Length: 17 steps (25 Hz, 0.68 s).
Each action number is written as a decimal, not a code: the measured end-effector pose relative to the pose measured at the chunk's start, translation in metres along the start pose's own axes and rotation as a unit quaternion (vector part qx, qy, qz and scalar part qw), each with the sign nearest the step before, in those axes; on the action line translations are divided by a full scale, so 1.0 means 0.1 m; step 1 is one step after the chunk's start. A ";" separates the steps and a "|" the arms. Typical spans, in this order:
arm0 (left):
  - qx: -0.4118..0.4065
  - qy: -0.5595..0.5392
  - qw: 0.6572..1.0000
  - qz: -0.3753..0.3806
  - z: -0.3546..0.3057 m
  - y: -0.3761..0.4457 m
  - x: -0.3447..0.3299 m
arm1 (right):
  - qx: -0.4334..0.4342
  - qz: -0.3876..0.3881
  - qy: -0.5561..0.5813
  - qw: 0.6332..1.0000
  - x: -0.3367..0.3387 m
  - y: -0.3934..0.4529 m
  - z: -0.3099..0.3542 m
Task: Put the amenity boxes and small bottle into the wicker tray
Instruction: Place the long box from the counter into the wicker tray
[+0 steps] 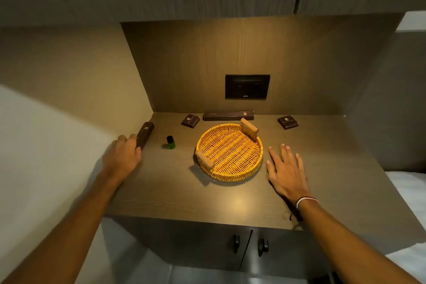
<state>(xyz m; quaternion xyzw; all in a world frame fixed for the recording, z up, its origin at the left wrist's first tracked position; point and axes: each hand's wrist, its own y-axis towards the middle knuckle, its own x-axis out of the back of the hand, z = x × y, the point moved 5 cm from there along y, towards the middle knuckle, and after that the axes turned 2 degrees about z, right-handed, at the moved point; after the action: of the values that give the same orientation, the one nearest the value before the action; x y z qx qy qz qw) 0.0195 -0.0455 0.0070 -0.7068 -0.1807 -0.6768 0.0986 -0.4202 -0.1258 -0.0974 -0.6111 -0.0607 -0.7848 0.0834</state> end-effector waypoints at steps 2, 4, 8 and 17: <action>0.014 -0.015 0.998 0.052 0.05 0.03 -0.10 | -0.002 -0.009 -0.007 1.000 0.03 0.05 -0.02; 0.007 -0.008 0.998 0.055 0.08 -0.01 -0.18 | -0.001 -0.011 -0.009 1.000 0.04 0.06 -0.03; 0.010 -0.015 0.999 0.031 0.08 0.02 -0.24 | 0.004 -0.015 -0.011 1.000 0.01 0.07 -0.03; 0.059 -0.032 0.998 0.010 -0.07 0.21 0.09 | -0.001 -0.007 -0.020 1.000 0.02 0.07 -0.03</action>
<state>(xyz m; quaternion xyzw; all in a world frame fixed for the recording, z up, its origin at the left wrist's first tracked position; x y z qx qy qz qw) 0.0213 -0.0669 0.0184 -0.7227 -0.2162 -0.6410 0.1415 -0.4215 -0.1334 -0.0964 -0.6260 -0.0658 -0.7733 0.0764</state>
